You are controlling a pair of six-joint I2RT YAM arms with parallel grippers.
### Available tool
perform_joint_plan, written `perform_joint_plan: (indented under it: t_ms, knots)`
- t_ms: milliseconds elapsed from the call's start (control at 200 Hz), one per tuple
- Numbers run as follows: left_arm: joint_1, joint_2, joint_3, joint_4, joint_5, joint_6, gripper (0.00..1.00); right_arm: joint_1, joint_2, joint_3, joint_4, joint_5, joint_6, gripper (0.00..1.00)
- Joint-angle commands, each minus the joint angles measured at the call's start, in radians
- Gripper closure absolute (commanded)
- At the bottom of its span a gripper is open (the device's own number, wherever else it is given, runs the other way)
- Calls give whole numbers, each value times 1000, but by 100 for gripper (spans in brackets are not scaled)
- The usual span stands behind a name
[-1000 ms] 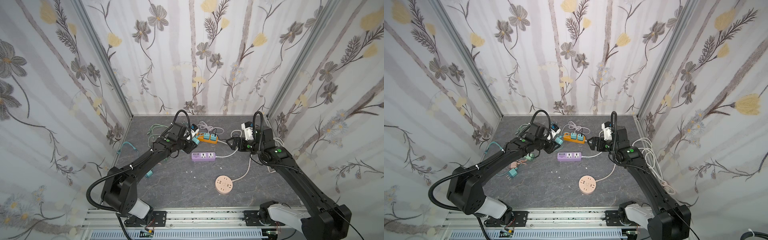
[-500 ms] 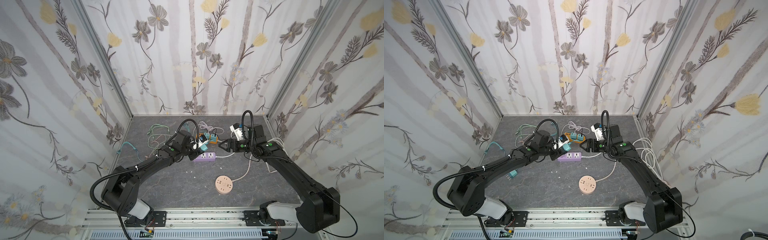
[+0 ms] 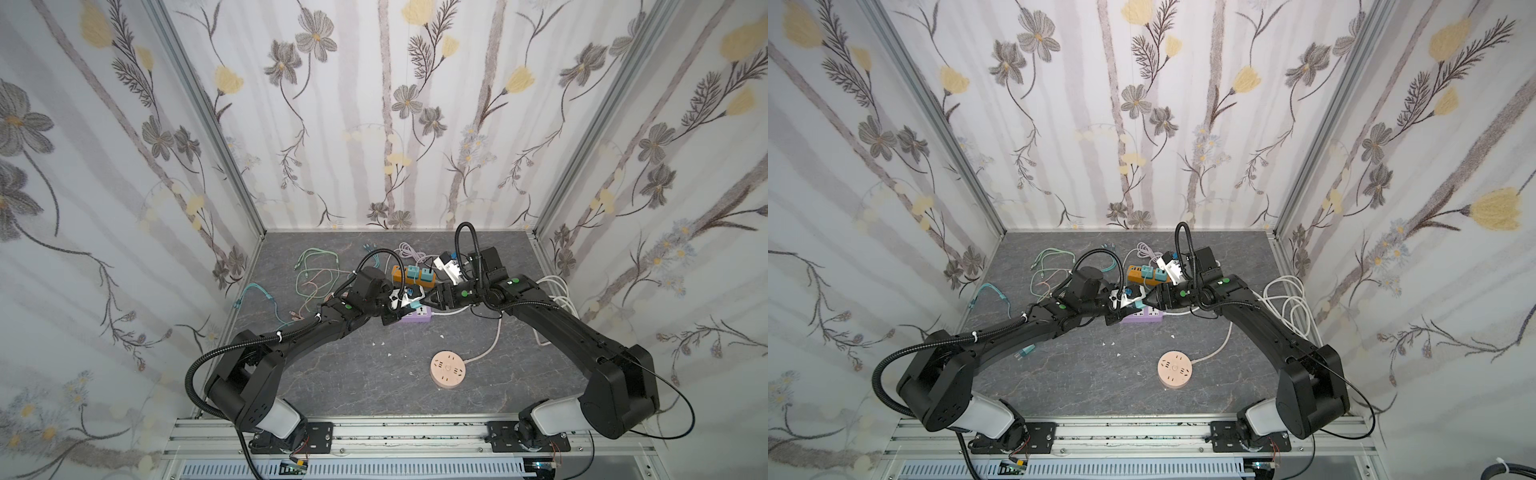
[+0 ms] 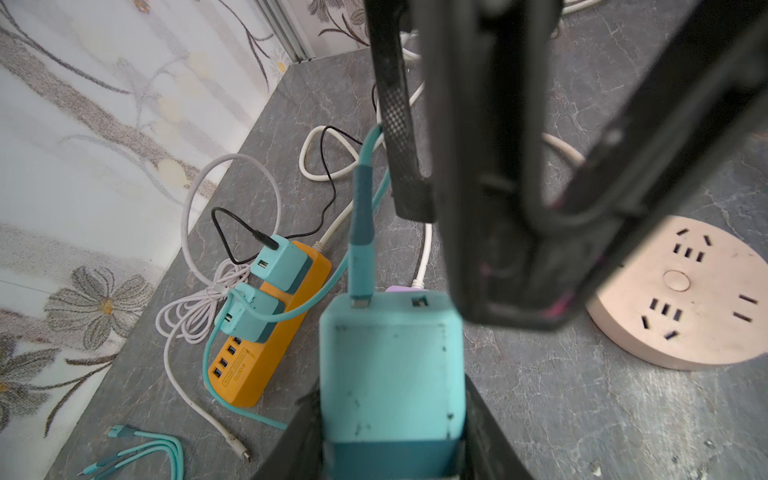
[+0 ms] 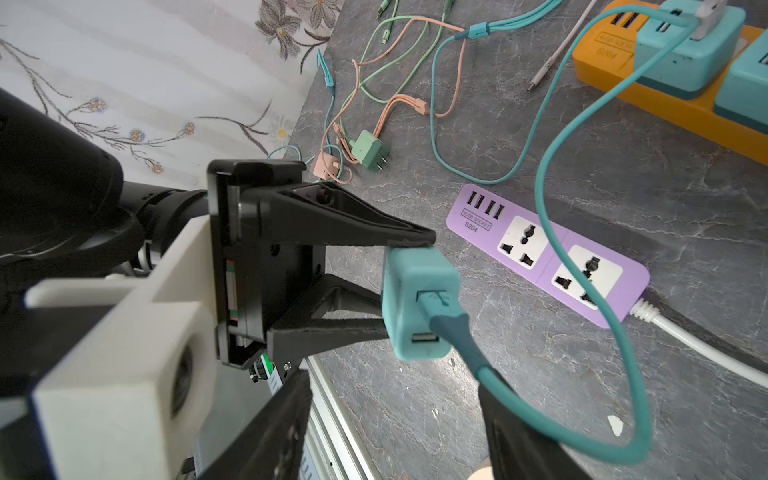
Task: Insert the plug
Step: 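Grasp the teal charger with the right gripper while the left gripper holds it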
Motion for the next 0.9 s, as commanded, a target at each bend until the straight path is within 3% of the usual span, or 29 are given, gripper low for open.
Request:
perform_joint_plan:
  t_ms: [0,420,894]
  knots:
    - [0,-4,-14,84,36,20,100,2,43,16,24,-31,21,40]
    - [-2,-25,-66,189,36,15,100,-6,104,35,78,-102,97,55]
    - [-5,-23,-69,177,32,52,100,-2,149,62,107,-141,122,64]
